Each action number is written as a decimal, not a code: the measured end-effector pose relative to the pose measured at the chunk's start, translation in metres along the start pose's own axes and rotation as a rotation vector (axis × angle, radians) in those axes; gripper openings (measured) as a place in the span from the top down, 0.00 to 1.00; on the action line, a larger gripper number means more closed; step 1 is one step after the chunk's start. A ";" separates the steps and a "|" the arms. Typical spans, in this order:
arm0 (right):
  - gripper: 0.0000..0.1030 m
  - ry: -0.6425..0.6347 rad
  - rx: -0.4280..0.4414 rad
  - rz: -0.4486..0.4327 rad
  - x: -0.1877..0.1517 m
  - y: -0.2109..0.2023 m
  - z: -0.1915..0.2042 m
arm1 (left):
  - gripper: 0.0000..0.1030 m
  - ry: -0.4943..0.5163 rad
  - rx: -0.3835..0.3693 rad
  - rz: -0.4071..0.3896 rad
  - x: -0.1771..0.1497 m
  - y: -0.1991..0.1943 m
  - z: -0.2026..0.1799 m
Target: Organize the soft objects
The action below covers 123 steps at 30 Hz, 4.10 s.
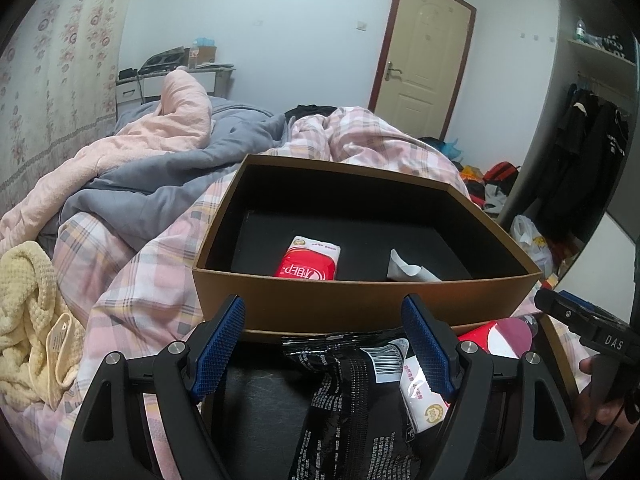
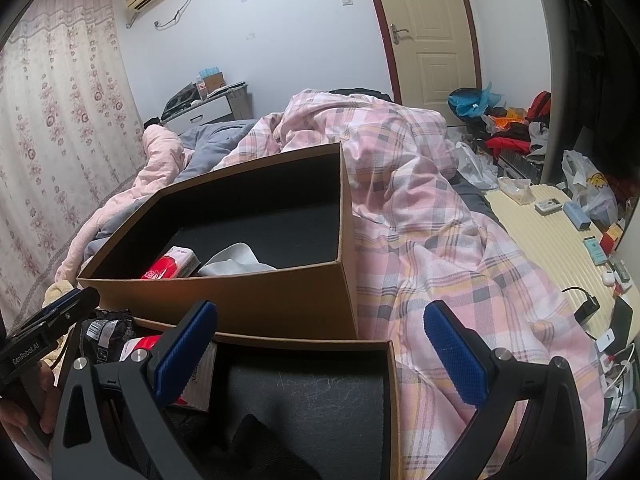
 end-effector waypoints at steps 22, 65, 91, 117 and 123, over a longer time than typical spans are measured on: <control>0.01 0.000 0.000 0.000 0.000 0.000 0.000 | 0.24 -0.001 -0.001 0.000 0.000 0.000 0.000; 0.01 -0.002 -0.002 0.000 0.000 0.000 0.001 | 0.24 -0.001 0.000 0.002 0.001 0.000 0.000; 0.01 0.060 0.033 -0.065 0.004 -0.009 -0.003 | 0.24 0.465 -0.162 0.271 -0.023 0.030 -0.100; 0.01 0.082 0.053 -0.060 0.008 -0.009 -0.005 | 0.69 0.394 -0.356 0.359 -0.051 0.032 -0.103; 0.00 0.087 0.060 -0.059 0.008 -0.010 -0.006 | 0.17 0.438 -0.257 0.379 -0.057 0.043 -0.099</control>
Point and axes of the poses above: each gripper's, at about its wrist camera, not at the fingertips, and y roughly the way its jaws point, z to its left, x to its top, the point moved 6 cm from there along y, roughly the way its jaws point, and after that the axes turned 11 degrees about -x, right-handed, at the moved point
